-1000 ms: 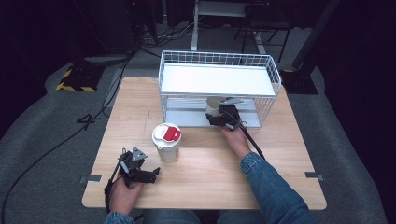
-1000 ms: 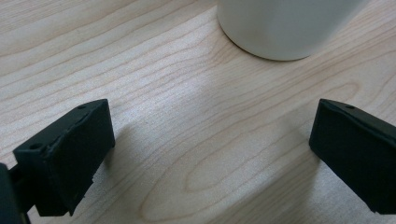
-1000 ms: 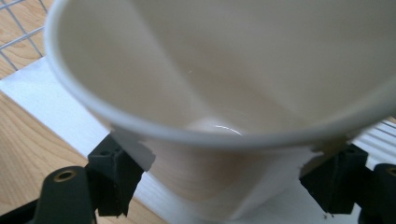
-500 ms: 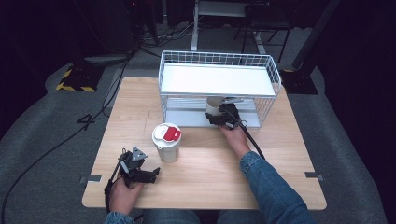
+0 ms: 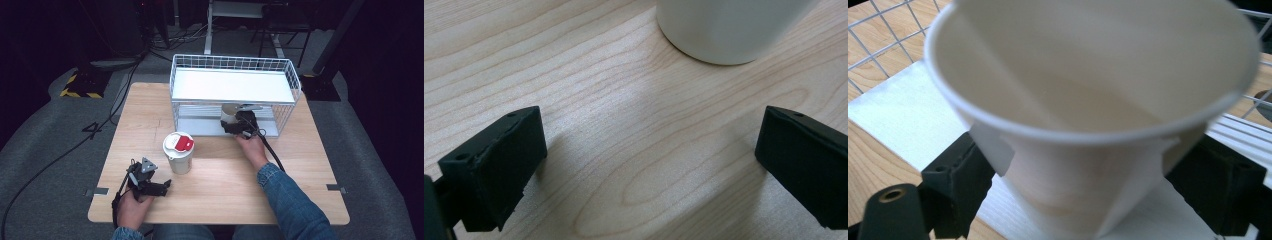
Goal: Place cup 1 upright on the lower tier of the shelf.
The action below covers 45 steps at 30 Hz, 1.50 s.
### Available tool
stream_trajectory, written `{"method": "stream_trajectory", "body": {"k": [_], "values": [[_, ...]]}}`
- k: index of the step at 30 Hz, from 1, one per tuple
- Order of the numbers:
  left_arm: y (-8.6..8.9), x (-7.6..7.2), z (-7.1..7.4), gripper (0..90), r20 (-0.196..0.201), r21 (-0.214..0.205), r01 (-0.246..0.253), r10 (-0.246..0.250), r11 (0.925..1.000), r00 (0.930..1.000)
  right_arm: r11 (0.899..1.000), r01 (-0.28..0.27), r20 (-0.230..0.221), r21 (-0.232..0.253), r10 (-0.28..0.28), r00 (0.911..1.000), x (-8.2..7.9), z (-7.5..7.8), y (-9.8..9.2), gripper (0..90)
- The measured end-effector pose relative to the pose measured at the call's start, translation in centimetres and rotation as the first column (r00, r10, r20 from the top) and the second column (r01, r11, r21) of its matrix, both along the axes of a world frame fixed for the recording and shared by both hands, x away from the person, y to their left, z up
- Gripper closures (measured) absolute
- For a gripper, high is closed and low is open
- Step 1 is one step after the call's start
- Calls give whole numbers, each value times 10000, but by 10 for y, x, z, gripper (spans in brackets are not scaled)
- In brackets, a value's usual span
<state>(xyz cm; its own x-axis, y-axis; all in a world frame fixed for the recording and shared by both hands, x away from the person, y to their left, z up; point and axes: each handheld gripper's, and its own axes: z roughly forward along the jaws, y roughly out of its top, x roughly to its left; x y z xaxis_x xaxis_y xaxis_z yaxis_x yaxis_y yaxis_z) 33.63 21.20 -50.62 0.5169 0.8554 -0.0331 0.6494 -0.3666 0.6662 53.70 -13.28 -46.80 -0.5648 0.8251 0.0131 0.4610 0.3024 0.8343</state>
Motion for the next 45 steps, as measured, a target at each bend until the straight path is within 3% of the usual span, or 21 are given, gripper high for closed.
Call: {"method": "stream_trajectory", "body": {"k": [19, 30, 36, 45], "values": [[0, 0, 0, 6, -1, -3, -10, 10, 10000, 10000, 9998, -139, 412, 151, 133, 9991, -30, 19, -25, 148], [0, 1, 0, 6, 4, 2, 20, -20, 10000, 10000, 9969, -733, 384, 286, 721, 9967, -55, 39, -47, 148], [0, 1, 0, 6, 7, 5, 22, -22, 10000, 10000, 9936, -946, 401, 622, 922, 9949, -72, 51, -63, 148], [0, 0, 0, 6, 5, 40, 70, -70, 10000, 10000, 9897, -1378, 344, 387, 1365, 9900, -95, 62, -82, 148]]}}
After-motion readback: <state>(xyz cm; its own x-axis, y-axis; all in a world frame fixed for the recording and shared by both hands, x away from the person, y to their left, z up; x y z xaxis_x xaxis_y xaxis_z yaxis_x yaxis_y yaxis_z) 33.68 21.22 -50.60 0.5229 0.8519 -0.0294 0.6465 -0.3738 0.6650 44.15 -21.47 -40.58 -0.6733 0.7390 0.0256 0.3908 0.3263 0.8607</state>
